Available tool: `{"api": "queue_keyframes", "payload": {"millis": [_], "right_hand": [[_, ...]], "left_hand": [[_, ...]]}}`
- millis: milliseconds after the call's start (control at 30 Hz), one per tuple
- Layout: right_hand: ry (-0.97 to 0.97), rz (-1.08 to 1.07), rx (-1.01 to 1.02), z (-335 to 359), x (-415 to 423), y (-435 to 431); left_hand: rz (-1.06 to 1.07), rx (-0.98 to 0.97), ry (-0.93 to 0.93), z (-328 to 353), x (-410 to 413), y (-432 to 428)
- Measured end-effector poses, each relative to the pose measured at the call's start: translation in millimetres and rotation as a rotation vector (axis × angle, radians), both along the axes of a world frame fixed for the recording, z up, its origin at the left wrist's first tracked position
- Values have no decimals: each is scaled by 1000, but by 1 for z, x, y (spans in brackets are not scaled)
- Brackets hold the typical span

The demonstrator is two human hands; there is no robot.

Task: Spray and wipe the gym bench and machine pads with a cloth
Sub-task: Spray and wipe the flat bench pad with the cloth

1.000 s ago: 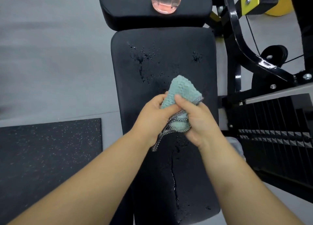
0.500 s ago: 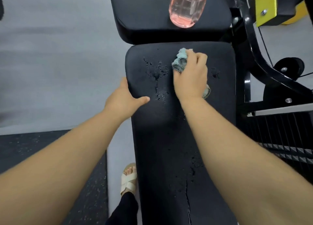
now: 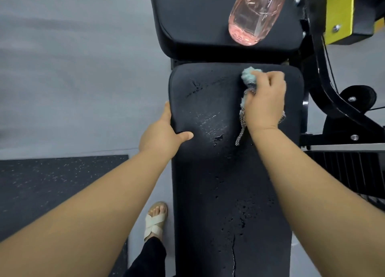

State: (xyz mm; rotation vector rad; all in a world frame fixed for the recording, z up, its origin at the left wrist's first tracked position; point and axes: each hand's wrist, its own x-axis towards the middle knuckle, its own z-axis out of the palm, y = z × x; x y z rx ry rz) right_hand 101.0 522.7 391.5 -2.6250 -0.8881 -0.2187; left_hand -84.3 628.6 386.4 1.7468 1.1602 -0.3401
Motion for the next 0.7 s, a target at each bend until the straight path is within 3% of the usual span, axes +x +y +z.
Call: {"api": "queue_keyframes", "payload": {"millis": [100,233,333,467,567,633,700], "right_hand": [[54,-173,96,-4,-29,34],[-10,248,52,-6,-90,77],[-62,427,-12,1,-62,65],[-20,17,-120,9,15,23],[32,-280,-212,14,21,29],[2,-230,-265,16,-1,60],[-14,3,-285,13,-36,92]], "left_hand": [[-14,29,-7,-2,-1,0],[-30,42,-40,-2,-2,0],[-28,32,-40,-2,-2,1],[-34,27,7,-2,-2,0],[-29,42,19,-4,-3,0],[-29,40,22,-5,-3,0],[-25,35,6,-5,-3,-1]]}}
